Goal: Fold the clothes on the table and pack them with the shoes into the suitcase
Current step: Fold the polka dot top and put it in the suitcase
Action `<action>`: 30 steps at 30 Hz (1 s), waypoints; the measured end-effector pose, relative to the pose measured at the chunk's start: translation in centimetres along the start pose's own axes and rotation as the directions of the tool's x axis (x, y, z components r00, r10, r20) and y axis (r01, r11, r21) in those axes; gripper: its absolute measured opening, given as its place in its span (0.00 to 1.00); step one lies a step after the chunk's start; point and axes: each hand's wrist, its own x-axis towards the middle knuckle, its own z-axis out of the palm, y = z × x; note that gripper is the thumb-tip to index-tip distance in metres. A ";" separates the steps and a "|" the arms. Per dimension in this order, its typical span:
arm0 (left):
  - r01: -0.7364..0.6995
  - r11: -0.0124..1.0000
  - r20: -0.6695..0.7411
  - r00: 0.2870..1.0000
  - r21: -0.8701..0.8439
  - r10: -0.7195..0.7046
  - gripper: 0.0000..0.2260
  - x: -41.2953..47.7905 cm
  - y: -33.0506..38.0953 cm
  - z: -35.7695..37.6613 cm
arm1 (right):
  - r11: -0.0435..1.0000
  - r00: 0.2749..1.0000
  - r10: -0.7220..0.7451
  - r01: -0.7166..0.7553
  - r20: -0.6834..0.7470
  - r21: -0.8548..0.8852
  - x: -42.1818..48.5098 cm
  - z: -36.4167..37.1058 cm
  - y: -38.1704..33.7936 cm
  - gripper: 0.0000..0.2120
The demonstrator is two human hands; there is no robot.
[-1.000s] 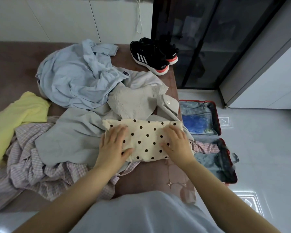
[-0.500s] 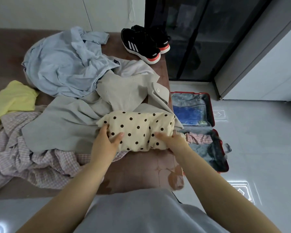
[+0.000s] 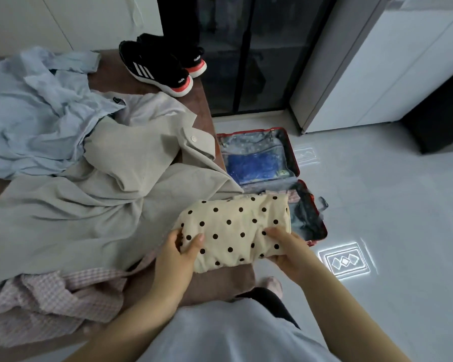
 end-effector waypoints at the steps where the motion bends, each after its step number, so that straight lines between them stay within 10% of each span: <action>1: -0.016 1.000 0.024 1.000 0.011 0.016 0.17 0.0 0.6 1.4 | 1.000 1.000 0.003 -0.002 -0.023 0.012 0.1 -1.5 -0.6 0.11; 18: 0.374 0.923 0.199 0.915 -0.093 -0.351 0.23 10.8 7.3 38.7 | 0.991 0.981 0.135 -0.134 -0.139 0.013 17.4 -30.2 -17.4 0.15; 30: 0.364 0.931 0.104 0.926 0.001 -0.362 0.25 34.9 -11.9 56.6 | 0.986 0.979 0.113 -0.132 -0.171 -0.105 50.8 -37.6 -11.1 0.09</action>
